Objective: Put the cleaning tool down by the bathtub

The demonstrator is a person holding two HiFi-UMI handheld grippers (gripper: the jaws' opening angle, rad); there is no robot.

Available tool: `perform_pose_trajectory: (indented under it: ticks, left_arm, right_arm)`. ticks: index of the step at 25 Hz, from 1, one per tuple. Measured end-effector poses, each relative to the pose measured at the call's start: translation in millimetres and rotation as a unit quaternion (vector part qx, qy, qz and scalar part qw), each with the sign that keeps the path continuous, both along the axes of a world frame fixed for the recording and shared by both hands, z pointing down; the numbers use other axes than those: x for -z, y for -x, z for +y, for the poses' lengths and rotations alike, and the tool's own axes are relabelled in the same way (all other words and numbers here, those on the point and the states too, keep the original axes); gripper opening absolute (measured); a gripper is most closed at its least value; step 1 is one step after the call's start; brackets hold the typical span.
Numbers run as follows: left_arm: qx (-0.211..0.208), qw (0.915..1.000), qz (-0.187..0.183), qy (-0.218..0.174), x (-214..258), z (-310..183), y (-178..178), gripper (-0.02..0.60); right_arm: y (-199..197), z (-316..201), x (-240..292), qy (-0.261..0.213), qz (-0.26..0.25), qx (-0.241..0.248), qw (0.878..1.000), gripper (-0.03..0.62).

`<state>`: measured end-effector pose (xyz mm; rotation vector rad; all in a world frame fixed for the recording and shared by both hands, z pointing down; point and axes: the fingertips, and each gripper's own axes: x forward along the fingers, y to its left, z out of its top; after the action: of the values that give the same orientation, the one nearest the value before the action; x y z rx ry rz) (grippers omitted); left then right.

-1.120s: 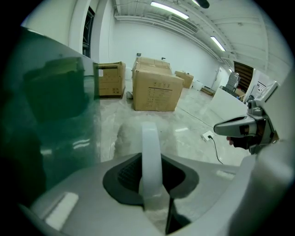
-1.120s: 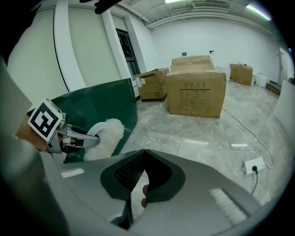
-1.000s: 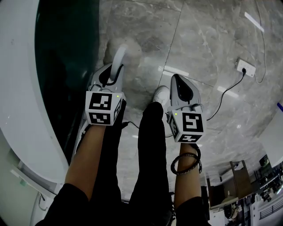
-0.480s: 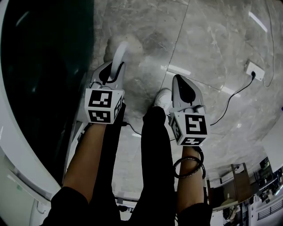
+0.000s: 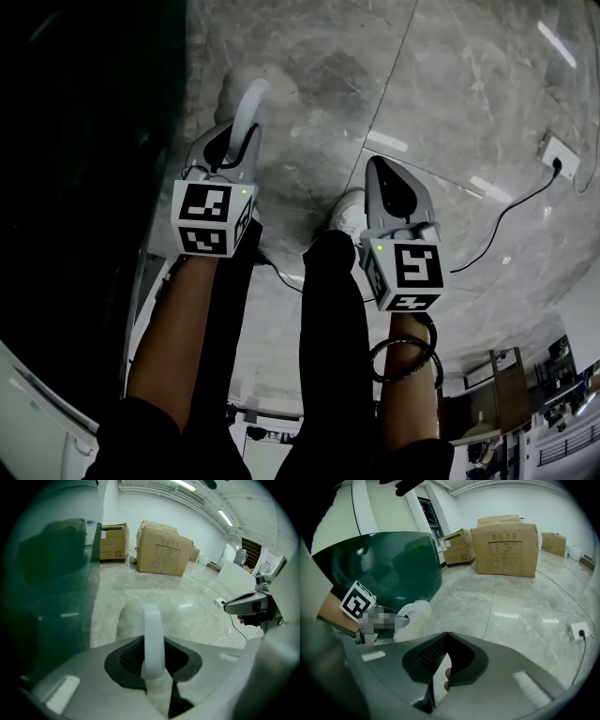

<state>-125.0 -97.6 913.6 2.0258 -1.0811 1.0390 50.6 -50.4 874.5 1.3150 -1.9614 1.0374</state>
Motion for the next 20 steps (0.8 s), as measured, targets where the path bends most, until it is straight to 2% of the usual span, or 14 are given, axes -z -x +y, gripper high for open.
perform_pose_trajectory:
  ticks: [3, 8, 20]
  left_arm:
    - [-0.007, 1.0, -0.003, 0.001, -19.0, 1.9, 6.3, 0.083]
    - [0.005, 0.9999, -0.012, 0.003, -44.8, 0.5, 15.5, 0.083]
    - [-0.003, 0.9996, -0.022, 0.016, -95.3, 8.1, 10.9, 0.083]
  right_arm:
    - [3.7, 2.6, -15.4, 0.002, -0.002, 0.0, 1.0, 0.025]
    - [6.9, 8.6, -38.9, 0.008, -0.009, 0.004, 1.0, 0.025]
    - [1.8, 18.4, -84.0, 0.026, -0.016, 0.0, 1.0, 0.025]
